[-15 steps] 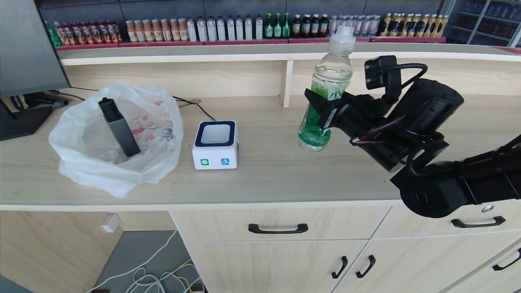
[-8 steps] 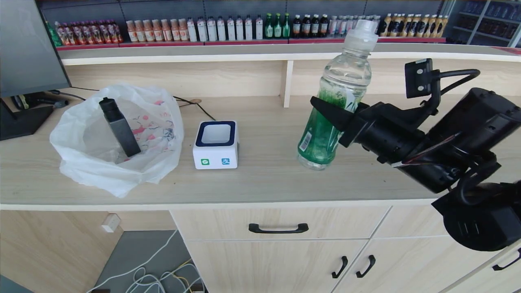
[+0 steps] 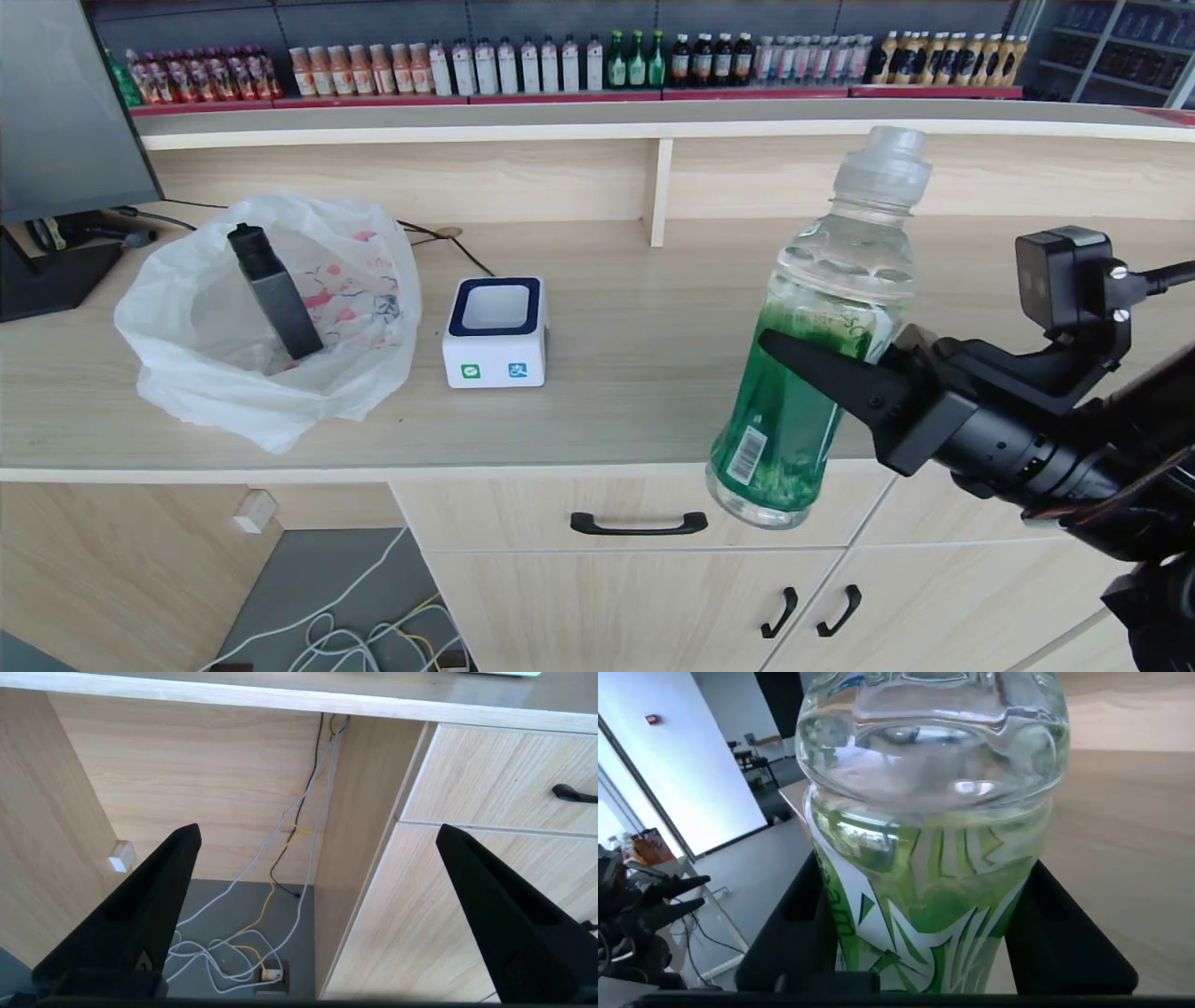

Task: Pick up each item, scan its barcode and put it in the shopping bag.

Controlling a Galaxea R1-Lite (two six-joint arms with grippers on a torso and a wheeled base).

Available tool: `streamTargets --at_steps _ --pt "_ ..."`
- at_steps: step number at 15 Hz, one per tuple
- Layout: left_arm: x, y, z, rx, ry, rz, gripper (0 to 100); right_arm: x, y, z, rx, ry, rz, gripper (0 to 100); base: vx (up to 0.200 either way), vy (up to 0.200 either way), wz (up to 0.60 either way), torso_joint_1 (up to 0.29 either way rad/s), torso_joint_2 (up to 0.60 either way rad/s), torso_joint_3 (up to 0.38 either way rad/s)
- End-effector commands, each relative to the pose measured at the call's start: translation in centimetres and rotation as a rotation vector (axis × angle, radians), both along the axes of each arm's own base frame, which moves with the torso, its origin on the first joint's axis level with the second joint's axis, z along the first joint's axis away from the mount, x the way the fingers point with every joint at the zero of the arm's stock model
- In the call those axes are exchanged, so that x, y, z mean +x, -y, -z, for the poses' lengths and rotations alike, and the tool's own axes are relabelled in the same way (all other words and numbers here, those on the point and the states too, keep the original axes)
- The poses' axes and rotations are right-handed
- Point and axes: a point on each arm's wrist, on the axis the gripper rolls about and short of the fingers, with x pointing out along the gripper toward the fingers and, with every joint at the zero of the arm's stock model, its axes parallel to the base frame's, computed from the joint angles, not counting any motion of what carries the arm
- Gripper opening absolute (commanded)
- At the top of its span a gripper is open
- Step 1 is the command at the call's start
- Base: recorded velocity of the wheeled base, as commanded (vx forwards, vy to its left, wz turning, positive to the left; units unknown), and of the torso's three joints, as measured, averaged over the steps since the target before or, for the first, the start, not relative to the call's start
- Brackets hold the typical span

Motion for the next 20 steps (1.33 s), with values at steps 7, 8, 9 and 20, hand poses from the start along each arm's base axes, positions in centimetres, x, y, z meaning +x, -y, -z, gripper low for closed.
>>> streamTargets --at_steps 7,8,9,20 --pt "0.0 0.0 0.0 -0.001 0.0 0.001 100 -1.9 0.4 -1.0 0.055 -0.084 -0.137 0 0.0 0.0 0.0 0.0 0.0 0.0" --pt "0.0 0.0 0.0 -0.001 0.0 -0.001 100 -2.3 0.4 -1.2 0.063 -0.087 -0.164 0 0.0 0.0 0.0 0.0 0.0 0.0" --pt "0.0 0.0 0.0 0.001 0.0 -0.001 100 -2.9 0.1 -1.6 0.078 -0.096 -0.195 0 0.0 0.0 0.0 0.0 0.0 0.0" --pt "0.0 0.0 0.0 0.001 0.0 -0.001 100 -5.9 0.0 -4.7 0.17 -0.079 -0.346 0 0.0 0.0 0.0 0.0 0.0 0.0"
